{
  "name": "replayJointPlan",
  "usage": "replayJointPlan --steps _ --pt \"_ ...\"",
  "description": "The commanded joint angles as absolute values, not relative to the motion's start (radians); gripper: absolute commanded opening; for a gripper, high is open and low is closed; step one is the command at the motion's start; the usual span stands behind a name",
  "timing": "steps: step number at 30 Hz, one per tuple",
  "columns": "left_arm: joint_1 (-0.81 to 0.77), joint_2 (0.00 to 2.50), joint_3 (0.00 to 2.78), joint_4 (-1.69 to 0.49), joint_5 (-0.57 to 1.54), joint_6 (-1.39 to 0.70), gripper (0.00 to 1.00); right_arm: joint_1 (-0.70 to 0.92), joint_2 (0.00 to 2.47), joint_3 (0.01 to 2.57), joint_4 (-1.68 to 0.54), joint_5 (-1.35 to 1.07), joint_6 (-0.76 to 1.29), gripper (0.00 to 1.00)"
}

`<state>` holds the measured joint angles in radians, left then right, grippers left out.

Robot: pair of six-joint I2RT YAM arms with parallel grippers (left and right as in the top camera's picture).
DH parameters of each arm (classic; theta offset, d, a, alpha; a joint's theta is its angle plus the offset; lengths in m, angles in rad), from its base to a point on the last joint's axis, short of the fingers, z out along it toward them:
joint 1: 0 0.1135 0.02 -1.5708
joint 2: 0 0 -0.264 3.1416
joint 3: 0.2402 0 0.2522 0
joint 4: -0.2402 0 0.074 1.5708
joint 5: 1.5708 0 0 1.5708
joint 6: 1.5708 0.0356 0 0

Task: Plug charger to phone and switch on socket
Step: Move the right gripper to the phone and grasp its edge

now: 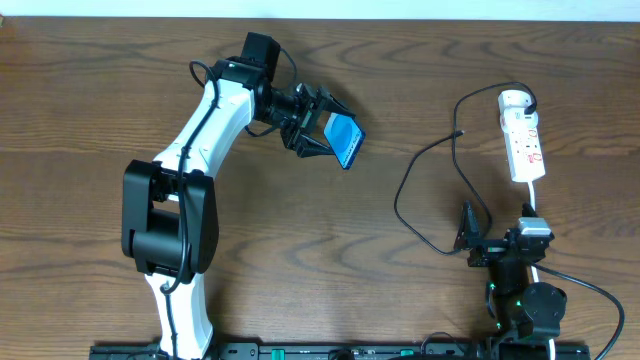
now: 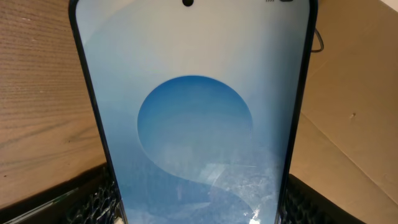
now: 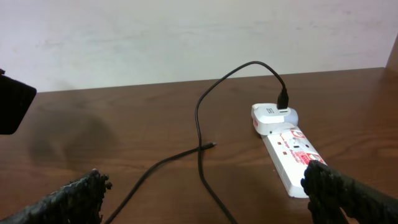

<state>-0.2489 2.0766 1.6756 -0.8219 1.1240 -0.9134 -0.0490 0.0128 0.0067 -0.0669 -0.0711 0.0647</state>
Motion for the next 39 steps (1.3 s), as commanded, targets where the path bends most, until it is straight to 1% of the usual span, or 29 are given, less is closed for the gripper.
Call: replayJointPlan --steps 1,6,9,10,13,17,19,28,30,31,33,37,39 --pt "-0.247 2.053 1.686 -0.82 1.171 -0.914 0.71 -0.045 0.006 0.006 -0.071 -0.073 0.074 0.99" --pt "-0.247 2.053 1.686 -0.82 1.171 -0.914 0.72 -0.045 0.006 0.006 -0.067 -0.059 0.074 0.99" --pt "-0.247 2.053 1.686 -0.82 1.171 -0.914 0.72 -0.045 0.006 0.006 -0.067 -0.111 0.091 0.99" --pt "-0.247 2.053 1.686 -0.82 1.171 -0.914 0.72 -0.045 0.006 0.006 -0.066 -0.126 0.15 0.99" --pt "-0.247 2.053 1.686 -0.82 1.171 -0.91 0.71 -0.045 0.006 0.006 -0.064 -0.152 0.412 0.99" --pt "-0.247 2.053 1.686 -0.82 1.171 -0.911 0.72 -0.045 0.006 0.006 -0.051 -0.289 0.934 0.99" --pt "-0.247 2.053 1.686 -0.82 1.171 -0.911 0.72 -0.045 0.006 0.006 -0.049 -0.33 1.021 0.99" --pt "-0.247 2.053 1.686 -0.794 1.171 -0.911 0.71 -0.045 0.006 0.006 -0.045 -0.347 1.031 0.99" --pt "-0.247 2.053 1.686 -0.794 1.171 -0.911 0.71 -0.045 0.006 0.006 -0.03 -0.347 0.952 0.99" --pt "-0.247 2.053 1.686 -0.794 1.171 -0.911 0.71 -0.045 0.006 0.006 -0.004 -0.366 0.871 0.99" --pt "-0.247 2.053 1.686 -0.794 1.171 -0.91 0.71 -0.045 0.006 0.008 0.049 -0.384 0.798 0.99" --pt "-0.247 2.053 1.686 -0.794 1.171 -0.909 0.72 -0.045 0.013 0.067 0.03 -0.384 0.778 0.99" --pt "-0.247 2.053 1.686 -0.793 1.171 -0.906 0.71 -0.045 0.03 0.122 -0.023 -0.384 0.751 0.99"
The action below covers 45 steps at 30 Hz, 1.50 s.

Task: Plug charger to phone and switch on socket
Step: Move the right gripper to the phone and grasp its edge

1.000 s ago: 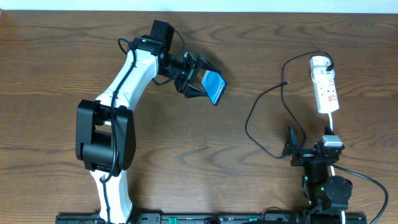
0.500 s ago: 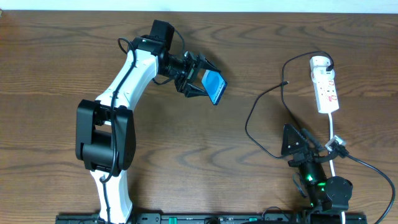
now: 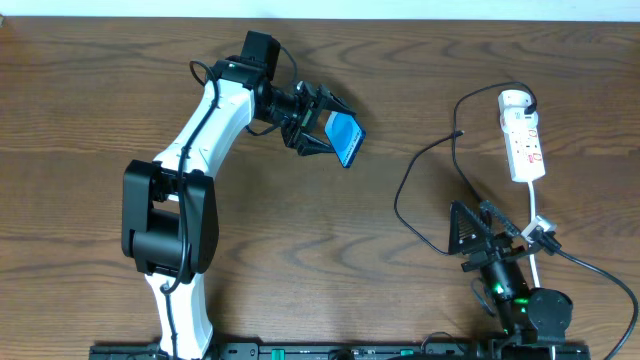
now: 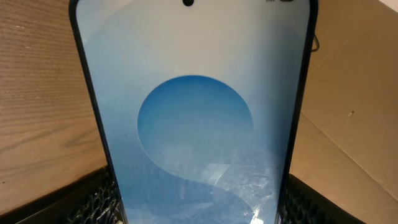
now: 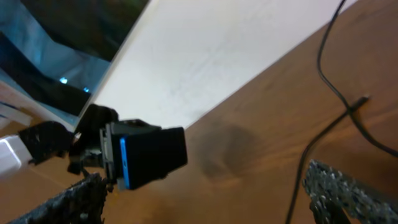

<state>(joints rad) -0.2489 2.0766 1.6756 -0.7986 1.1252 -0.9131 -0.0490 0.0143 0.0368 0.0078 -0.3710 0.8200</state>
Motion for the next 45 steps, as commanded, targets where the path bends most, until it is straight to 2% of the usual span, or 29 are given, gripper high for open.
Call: replayJointPlan --steps 1,11,18,21,25,28,31,41,45 --pt "-0.247 2.053 1.686 -0.793 1.171 -0.906 0.71 -0.045 0.041 0.15 -0.051 -0.384 0.739 0.99" --pt "-0.247 2.053 1.686 -0.753 1.171 -0.903 0.72 -0.045 0.371 0.455 -0.271 -0.373 0.675 0.99" --pt "-0.247 2.053 1.686 -0.753 1.171 -0.903 0.72 -0.044 0.631 0.719 -0.542 -0.416 0.675 0.99" --pt "-0.247 2.053 1.686 -0.753 1.171 -0.903 0.71 -0.044 0.683 0.74 -0.503 -0.574 0.676 0.99" --pt "-0.247 2.053 1.686 -0.753 1.171 -0.903 0.71 -0.043 0.711 0.736 -0.5 -0.546 0.676 0.99" --pt "-0.247 2.053 1.686 -0.752 1.17 -0.903 0.72 -0.02 0.744 0.738 -0.408 -0.532 0.61 0.98" --pt "-0.247 2.053 1.686 -0.753 1.167 -0.903 0.71 0.031 0.767 0.749 -0.392 -0.464 0.619 0.96" --pt "-0.247 2.053 1.686 -0.753 1.167 -0.896 0.71 0.396 0.825 0.793 -0.411 0.05 0.717 0.95" --pt "-0.247 2.053 1.686 -0.753 1.167 -0.896 0.71 0.476 0.828 0.795 -0.412 0.13 0.774 0.93"
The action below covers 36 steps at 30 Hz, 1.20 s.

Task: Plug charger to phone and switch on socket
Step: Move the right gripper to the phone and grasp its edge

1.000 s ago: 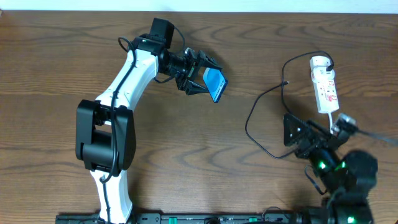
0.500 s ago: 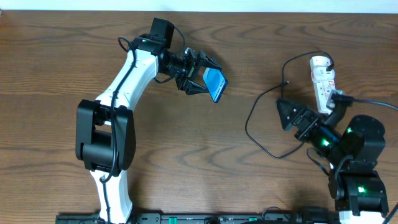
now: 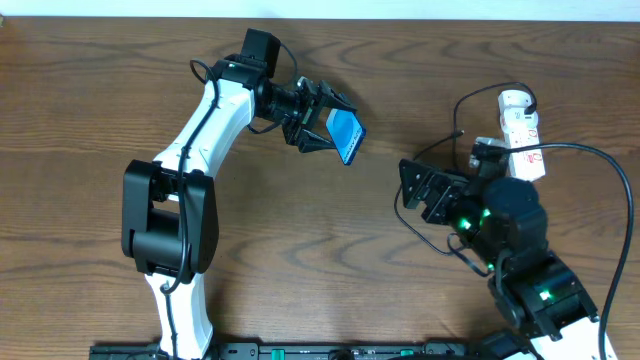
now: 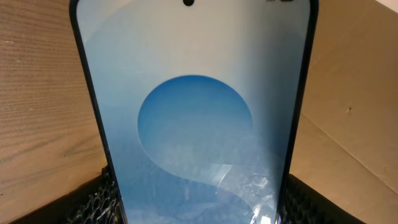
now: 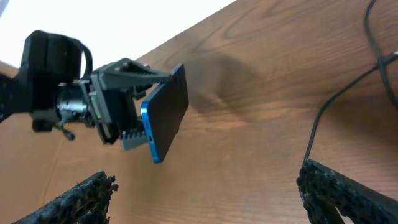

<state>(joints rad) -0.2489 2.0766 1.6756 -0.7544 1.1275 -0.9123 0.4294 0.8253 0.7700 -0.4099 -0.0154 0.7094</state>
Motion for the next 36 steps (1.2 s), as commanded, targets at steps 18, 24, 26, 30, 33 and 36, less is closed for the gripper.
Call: replayJointPlan --steps 18,24,26,30,33,36 --pt "-0.247 2.053 1.686 -0.753 1.167 -0.896 0.72 0.493 1.267 1.166 -0.649 0.052 0.823 0.89" --pt "-0.247 2.053 1.686 -0.753 1.167 -0.896 0.72 0.599 1.307 1.166 -0.59 0.087 0.851 0.89" --pt "-0.247 2.053 1.686 -0.753 1.167 -0.896 0.72 0.631 1.319 1.166 -0.583 0.142 0.852 0.89" --pt "-0.247 2.053 1.686 -0.753 1.167 -0.896 0.71 0.682 1.379 1.166 -0.553 0.21 0.845 0.95" --pt "-0.247 2.053 1.686 -0.753 1.168 -0.896 0.71 0.683 1.42 1.166 -0.516 0.211 0.833 0.94" --pt "-0.247 2.053 1.686 -0.753 1.168 -0.896 0.71 0.683 1.468 1.166 -0.471 0.211 0.833 0.9"
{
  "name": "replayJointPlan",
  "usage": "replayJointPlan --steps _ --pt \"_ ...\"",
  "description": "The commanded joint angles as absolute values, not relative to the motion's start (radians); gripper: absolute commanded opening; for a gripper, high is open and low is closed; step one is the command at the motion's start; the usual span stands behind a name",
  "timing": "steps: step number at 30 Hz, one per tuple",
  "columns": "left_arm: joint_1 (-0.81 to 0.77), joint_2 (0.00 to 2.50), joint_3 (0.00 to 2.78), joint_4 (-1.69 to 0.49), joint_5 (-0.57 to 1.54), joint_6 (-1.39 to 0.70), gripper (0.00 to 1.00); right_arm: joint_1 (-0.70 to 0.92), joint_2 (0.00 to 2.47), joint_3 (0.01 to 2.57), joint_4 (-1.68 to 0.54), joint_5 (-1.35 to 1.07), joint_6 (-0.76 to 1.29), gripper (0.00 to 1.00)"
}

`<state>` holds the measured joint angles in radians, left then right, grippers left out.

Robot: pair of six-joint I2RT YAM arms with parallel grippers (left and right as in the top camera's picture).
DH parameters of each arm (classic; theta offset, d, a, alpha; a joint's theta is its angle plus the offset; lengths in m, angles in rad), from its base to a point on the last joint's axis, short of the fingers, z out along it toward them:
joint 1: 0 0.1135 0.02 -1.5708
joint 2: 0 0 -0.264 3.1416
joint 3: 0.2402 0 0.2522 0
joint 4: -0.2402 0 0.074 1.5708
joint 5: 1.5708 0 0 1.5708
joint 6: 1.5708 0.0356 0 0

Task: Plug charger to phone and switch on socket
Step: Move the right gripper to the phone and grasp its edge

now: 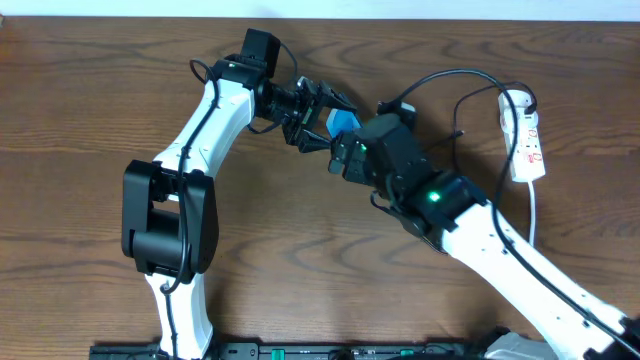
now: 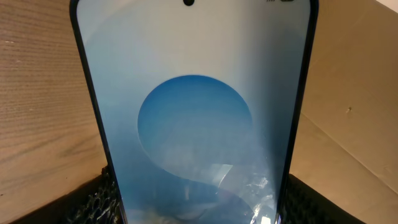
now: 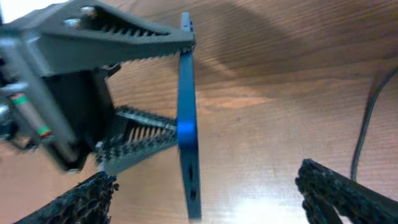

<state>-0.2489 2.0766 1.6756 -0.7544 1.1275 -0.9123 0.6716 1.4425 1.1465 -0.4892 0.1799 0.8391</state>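
Observation:
A blue phone (image 1: 346, 121) is held on edge above the table, with my left gripper (image 1: 324, 122) shut on it. Its lit screen (image 2: 193, 112) fills the left wrist view. My right gripper (image 3: 208, 199) is open right by the phone, whose thin end (image 3: 186, 130) with its port stands between the spread fingertips (image 3: 87, 199). The black charger cable (image 1: 457, 120) lies loose on the table to the right, not held. It runs to a white charger (image 1: 512, 98) in the white power strip (image 1: 527, 140). The socket switch is too small to tell.
The right arm (image 1: 470, 225) stretches diagonally from the front right to the middle of the wooden table (image 1: 80, 200), covering part of the cable loop. The left arm (image 1: 200, 130) reaches in from the front left. A black cable (image 1: 440, 73) arcs above the right wrist.
My right arm has moved left from beside the cable loop to the phone, and its open fingers now straddle the phone's end. The left gripper holds the phone where it was.
My right gripper was first low at the front right, facing the power strip and cable. Then it was turned toward the phone, then out over the cable loop, and now it is at the phone. It stayed open and empty. My left gripper held the phone throughout.

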Motion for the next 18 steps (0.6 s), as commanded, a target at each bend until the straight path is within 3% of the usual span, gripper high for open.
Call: replayJointPlan --steps 1,8,11,18 --pt "-0.247 2.053 1.686 -0.753 1.168 -0.896 0.72 0.683 1.488 1.166 -0.446 0.211 0.832 0.87" --pt "-0.247 2.053 1.686 -0.753 1.168 -0.896 0.71 0.683 1.525 1.166 -0.373 0.211 0.803 0.7" --pt "-0.247 2.053 1.686 -0.753 1.168 -0.896 0.72 0.682 1.525 1.166 -0.356 0.212 0.803 0.54" --pt "-0.247 2.053 1.686 -0.753 1.168 -0.895 0.72 0.682 1.532 1.166 -0.348 0.212 0.803 0.52"
